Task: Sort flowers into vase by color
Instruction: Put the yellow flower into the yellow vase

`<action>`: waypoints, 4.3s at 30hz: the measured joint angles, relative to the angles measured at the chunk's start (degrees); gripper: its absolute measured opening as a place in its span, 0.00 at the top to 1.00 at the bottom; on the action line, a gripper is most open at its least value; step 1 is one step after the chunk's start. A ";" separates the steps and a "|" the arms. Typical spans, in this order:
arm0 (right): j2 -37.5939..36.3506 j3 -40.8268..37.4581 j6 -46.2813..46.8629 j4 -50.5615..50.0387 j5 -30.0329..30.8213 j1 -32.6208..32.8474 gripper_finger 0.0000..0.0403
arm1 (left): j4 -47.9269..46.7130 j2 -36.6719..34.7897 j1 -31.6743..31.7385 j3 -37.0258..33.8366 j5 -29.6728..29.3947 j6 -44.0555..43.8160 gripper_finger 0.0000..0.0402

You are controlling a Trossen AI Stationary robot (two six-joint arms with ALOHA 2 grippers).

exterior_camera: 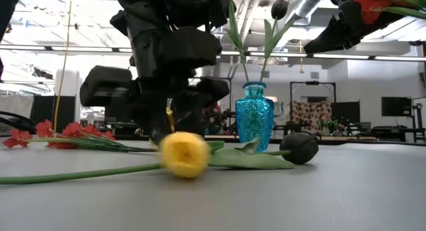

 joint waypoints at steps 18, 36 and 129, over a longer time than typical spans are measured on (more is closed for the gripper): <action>0.00 0.00 -0.04 0.01 0.00 0.02 0.59 | 4.61 1.14 1.48 -0.13 1.43 -2.58 0.73; 0.00 0.00 -0.04 0.04 0.00 0.02 0.59 | 5.27 -2.61 1.53 -0.22 0.00 -7.34 1.00; 0.00 0.00 -0.07 0.01 0.00 0.00 0.59 | 92.63 -42.73 35.65 -48.89 -21.06 -15.25 0.99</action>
